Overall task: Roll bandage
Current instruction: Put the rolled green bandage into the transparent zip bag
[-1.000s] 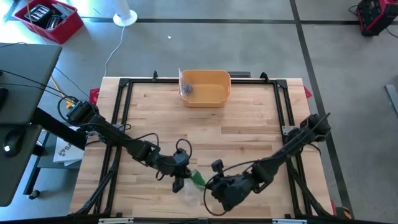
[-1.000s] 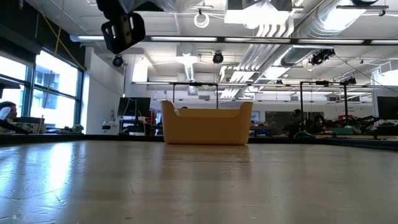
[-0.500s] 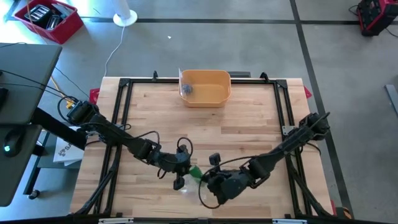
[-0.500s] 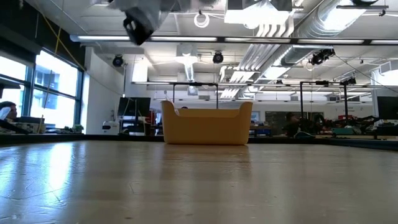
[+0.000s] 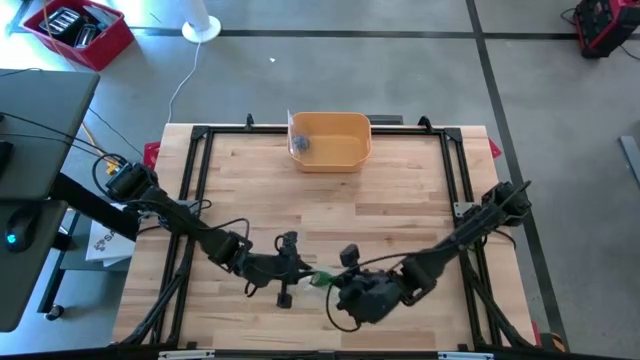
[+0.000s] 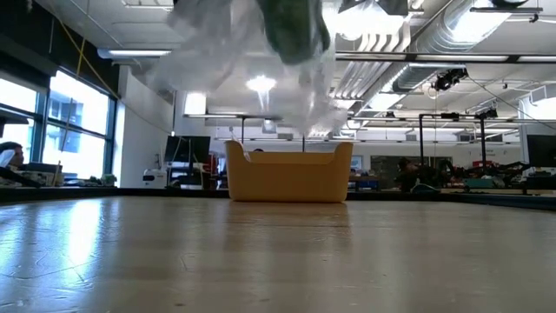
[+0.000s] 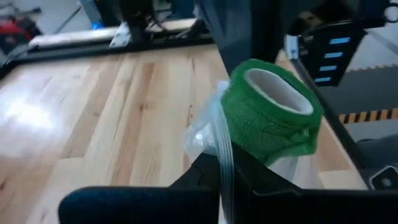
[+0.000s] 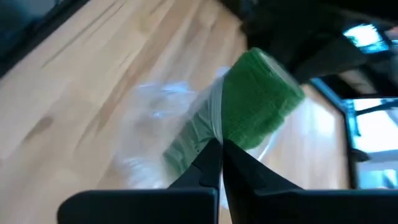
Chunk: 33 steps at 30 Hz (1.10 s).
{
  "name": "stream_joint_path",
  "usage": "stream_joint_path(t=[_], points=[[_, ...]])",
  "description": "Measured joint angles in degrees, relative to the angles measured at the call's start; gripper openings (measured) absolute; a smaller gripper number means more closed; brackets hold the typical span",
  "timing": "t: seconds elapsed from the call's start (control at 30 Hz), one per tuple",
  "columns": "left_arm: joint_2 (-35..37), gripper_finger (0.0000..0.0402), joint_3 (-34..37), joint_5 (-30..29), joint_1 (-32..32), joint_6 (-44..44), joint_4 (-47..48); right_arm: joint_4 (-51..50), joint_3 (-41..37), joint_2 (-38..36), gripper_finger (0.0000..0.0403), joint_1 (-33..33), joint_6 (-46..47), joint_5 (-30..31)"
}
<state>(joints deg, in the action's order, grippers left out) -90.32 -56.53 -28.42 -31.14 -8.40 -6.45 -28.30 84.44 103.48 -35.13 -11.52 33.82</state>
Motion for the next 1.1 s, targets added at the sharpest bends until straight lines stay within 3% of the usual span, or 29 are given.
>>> stream_joint_path(t=[0.17, 0.43, 0.67, 0.9, 0.97, 1.07, 1.1], points=[[0.35, 0.0015, 0.0, -0.13, 0.8, -4.18, 3.65, -2.69, -0.04, 0.24, 0.0, 1.45, 3.08, -4.98], [4.13, 0.0074, 0.0, 2.56, 2.16, -9.36, 11.46, -4.95, -0.04, 0.55, 0.0, 1.37, 3.51, 0.2], [8.78, 0.0074, -0.05, 2.37, 1.63, -7.45, 10.44, -5.1, -0.04, 0.55, 0.0, 1.35, 2.29, 0.56], [9.85, 0.0058, -0.09, 1.99, -2.47, 1.25, 9.99, -2.98, -0.04, 0.25, 0.0, -0.28, 1.15, 16.89], [9.97, 0.0053, -0.09, -1.02, -4.31, 3.05, 10.35, -3.49, -0.02, 0.22, 0.0, -0.47, 2.35, 14.72], [9.99, 0.0047, -0.09, -8.43, -7.01, 3.57, 13.37, -5.87, -0.02, 0.36, 0.0, -0.05, 5.34, 3.75], [9.99, 0.0045, -0.09, -10.58, -7.76, 2.84, 15.09, -6.55, -0.02, 0.42, 0.0, 0.04, 6.32, 3.52]])
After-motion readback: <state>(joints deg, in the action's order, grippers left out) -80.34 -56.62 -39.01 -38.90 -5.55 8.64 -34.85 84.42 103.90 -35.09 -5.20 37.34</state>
